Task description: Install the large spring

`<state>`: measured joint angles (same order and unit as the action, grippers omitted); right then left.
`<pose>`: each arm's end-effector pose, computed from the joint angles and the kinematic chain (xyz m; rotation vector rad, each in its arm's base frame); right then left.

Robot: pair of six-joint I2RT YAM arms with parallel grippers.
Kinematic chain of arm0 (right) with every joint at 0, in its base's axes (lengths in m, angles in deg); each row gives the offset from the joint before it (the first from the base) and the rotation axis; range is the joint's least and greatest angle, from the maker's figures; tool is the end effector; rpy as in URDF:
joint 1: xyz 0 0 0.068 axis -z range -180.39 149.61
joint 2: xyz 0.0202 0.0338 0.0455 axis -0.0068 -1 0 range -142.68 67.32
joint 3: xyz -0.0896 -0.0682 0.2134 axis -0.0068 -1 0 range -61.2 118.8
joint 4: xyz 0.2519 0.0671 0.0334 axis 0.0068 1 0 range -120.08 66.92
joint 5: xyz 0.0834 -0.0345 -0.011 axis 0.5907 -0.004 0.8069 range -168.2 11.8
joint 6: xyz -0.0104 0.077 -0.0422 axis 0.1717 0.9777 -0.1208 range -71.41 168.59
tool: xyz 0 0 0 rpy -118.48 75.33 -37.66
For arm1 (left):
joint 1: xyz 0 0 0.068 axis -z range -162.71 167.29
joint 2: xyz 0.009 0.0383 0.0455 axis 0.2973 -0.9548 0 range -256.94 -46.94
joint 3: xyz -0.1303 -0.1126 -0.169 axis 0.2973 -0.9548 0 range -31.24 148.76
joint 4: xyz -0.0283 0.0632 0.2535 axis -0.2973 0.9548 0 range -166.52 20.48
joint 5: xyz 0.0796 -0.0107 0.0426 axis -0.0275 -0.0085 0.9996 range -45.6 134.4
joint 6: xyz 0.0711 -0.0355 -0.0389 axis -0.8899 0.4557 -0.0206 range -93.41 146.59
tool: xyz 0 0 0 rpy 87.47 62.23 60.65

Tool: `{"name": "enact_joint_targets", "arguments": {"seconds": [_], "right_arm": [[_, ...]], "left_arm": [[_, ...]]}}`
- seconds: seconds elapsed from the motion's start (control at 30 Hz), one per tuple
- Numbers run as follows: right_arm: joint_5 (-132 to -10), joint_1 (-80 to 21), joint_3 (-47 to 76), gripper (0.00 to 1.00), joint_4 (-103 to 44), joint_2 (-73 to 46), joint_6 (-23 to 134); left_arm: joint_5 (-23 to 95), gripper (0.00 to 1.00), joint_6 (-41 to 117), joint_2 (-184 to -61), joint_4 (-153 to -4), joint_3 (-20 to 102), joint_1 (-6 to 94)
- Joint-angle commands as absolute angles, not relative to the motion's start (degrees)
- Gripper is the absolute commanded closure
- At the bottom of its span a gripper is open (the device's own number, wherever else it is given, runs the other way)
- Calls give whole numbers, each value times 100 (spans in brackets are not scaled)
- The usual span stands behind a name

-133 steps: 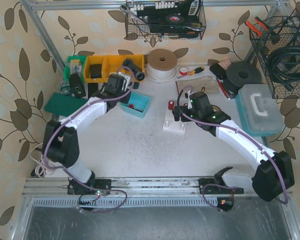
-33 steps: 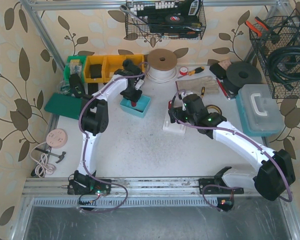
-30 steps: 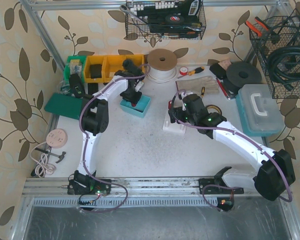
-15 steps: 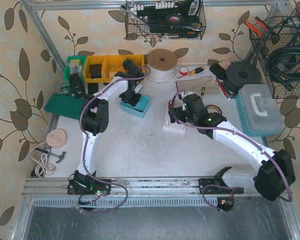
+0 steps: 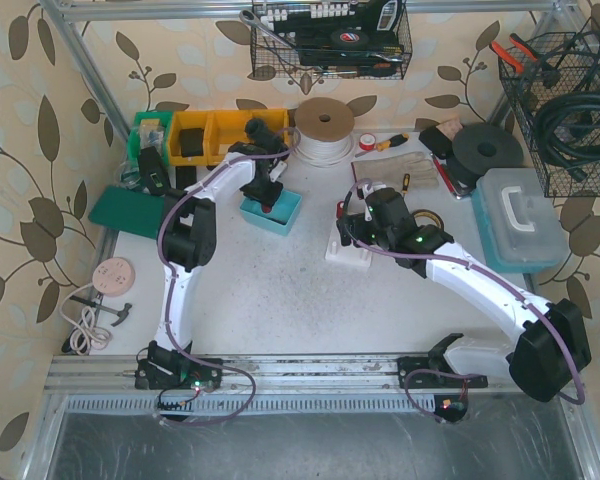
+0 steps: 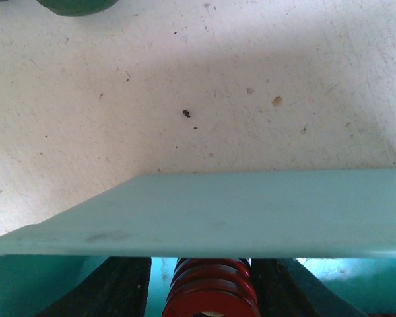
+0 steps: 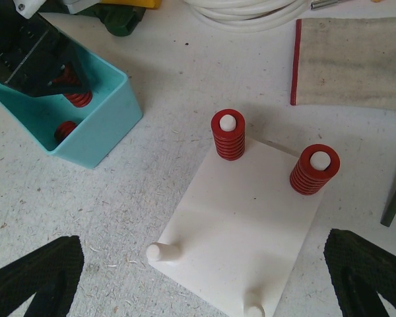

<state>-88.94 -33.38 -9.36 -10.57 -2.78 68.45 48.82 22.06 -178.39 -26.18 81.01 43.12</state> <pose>0.2711 0.1585 0.2181 -0.1527 2.2279 0.2987 0.4335 -0.2031 0.1196 0.7084 2.6851 0.0129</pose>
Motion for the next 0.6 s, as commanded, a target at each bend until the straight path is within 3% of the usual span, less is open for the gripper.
{"name": "enact_joint_targets", "arguments": {"seconds": [0.0,0.23,0.47,0.57], "right_arm": [[-8954,-3370,-792,2,-1058,-184,6784],[-9001,-3371,-794,2,-1058,-201,6784],[-9097,-3370,-904,2,-1182,-92,6813],[-9135,-3370,-952,2,-1229,-26,6825]], "left_arm": [[4934,54,2204,-17418,-2590,8132,4248],[4895,63,2192,-17321,-2484,8178,4252],[4860,86,2132,-17034,-2364,8242,4252],[4820,89,2149,-16930,-2247,8364,4252]]}}
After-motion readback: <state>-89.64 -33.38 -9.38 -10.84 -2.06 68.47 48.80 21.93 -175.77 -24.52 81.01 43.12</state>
